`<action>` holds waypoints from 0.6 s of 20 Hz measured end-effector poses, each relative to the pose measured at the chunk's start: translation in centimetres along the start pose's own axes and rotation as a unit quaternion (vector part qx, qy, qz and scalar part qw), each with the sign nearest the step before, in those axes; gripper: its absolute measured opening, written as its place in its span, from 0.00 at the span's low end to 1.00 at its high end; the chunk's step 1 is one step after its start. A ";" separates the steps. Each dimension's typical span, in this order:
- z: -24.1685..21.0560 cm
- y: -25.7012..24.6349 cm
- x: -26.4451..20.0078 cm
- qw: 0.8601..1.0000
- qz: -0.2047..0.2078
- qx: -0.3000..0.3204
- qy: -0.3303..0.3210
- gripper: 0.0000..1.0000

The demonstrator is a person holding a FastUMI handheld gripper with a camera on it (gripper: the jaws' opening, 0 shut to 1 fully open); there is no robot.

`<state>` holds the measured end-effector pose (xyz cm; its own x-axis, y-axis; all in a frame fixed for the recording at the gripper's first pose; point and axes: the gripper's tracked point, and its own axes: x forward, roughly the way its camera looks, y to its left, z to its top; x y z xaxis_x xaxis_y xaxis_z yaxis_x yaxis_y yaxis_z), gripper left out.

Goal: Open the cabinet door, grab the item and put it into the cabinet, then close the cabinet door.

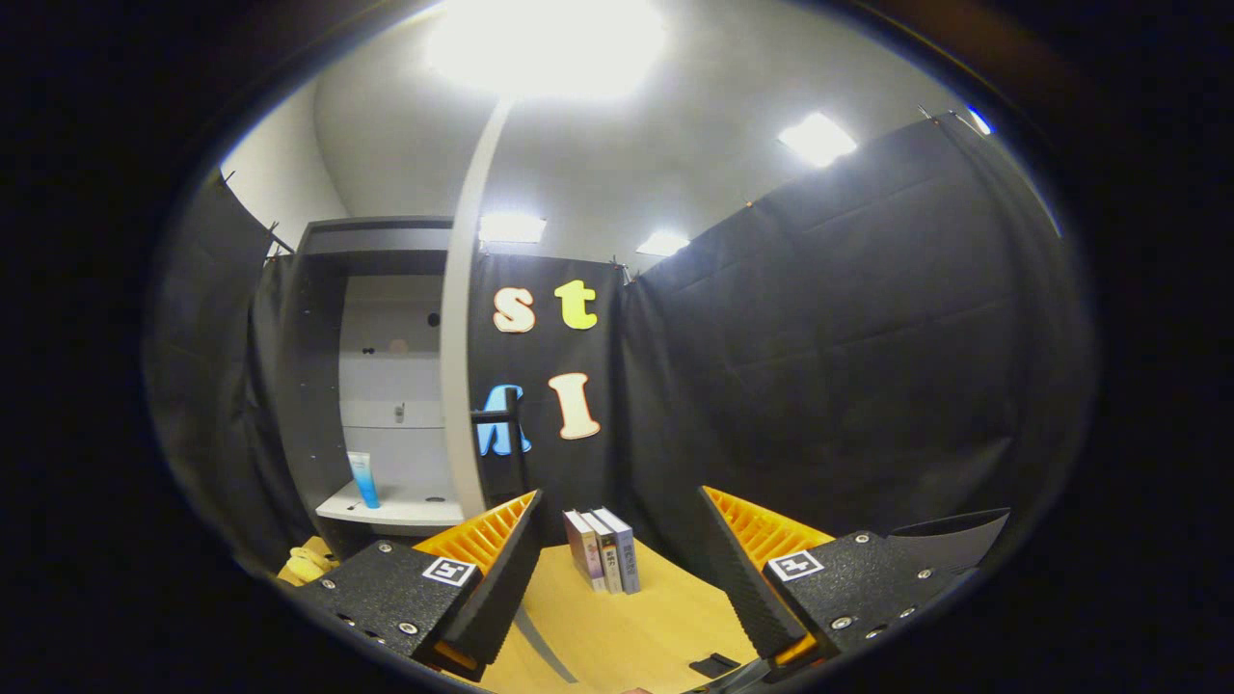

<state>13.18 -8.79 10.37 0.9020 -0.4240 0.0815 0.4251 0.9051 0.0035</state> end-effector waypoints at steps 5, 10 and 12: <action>-1.2 0.5 4.4 1.000 -0.009 -0.006 0.019 0.94; -1.4 1.5 4.5 0.999 -0.016 -0.027 0.025 0.91; -1.6 2.4 3.9 0.999 -0.010 -0.021 0.028 0.92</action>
<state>17.81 -8.28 9.14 0.8960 -0.4434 0.0261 0.4441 0.8952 -0.0373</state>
